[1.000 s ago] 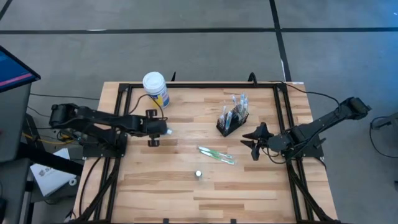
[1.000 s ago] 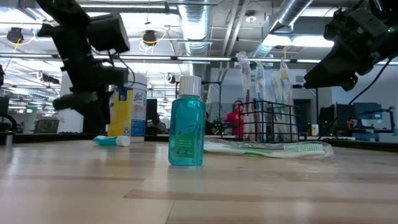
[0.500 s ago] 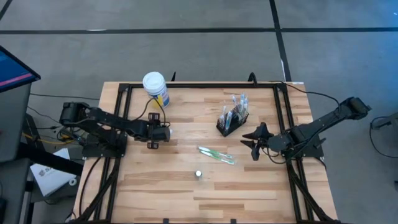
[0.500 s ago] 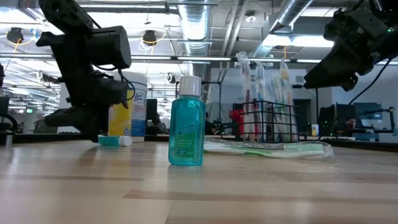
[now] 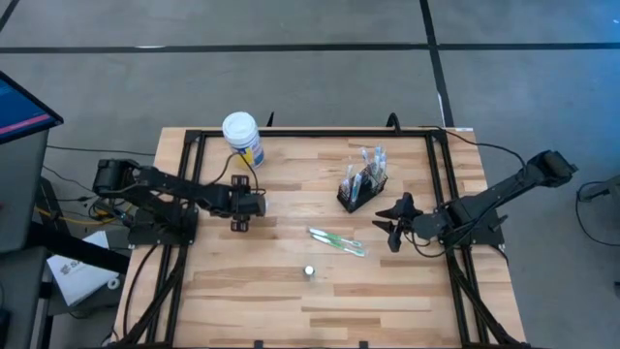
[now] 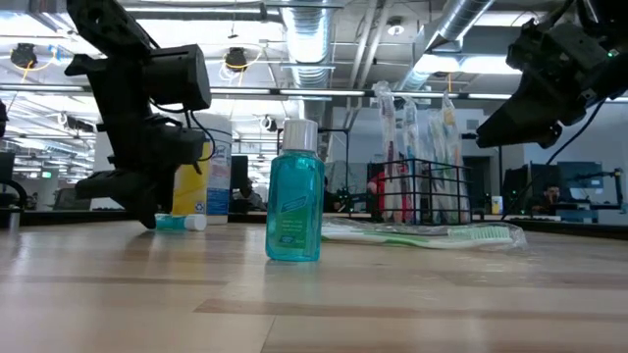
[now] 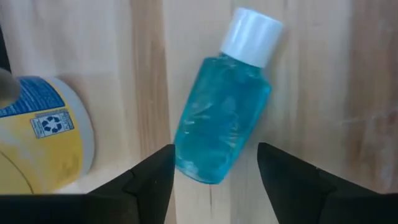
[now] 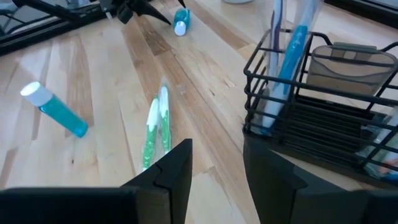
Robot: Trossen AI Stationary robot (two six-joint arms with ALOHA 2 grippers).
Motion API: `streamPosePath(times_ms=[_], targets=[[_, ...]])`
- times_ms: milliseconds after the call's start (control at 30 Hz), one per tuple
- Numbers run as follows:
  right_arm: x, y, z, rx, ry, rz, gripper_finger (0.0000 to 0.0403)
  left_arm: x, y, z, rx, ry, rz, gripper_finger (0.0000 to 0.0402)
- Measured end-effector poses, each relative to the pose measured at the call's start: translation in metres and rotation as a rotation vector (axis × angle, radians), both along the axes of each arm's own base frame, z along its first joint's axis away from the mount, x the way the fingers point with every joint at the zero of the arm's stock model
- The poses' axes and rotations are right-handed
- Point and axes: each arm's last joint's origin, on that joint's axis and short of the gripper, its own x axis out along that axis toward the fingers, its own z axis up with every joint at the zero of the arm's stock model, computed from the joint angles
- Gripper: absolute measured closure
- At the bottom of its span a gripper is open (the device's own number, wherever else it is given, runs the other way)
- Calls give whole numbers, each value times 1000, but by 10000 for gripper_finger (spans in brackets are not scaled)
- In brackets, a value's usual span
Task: Pick & Place toothbrushing station
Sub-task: Put the blue mouthwash into the mesh organizer
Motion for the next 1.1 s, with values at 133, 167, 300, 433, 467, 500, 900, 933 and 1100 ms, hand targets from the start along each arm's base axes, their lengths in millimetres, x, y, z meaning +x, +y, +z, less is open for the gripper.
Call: streamPosePath(times_ms=[133,167,300,433,467,500,900,933,1100], targets=[[0,0,0,0,1,0,270,0,5,-1,-24,-7,23,189],[0,0,0,-1,2,0,270,-1,7,-2,-26,-14,28,191],[0,0,0,-1,2,0,267,-5,10,-9,-28,-32,3,197],[0,0,0,-1,2,0,266,-4,11,-10,-21,-56,3,206],[0,0,0,-1,2,0,267,-3,11,-10,-23,-58,4,209],[0,0,0,-1,1,0,268,-4,12,-10,-25,-60,7,213],[0,0,0,-1,1,0,270,-3,19,-11,-82,-95,51,286],[0,0,0,-1,1,0,270,-3,19,-11,-83,-99,56,294],[0,0,0,0,0,0,268,-4,19,-12,-78,-104,62,329]])
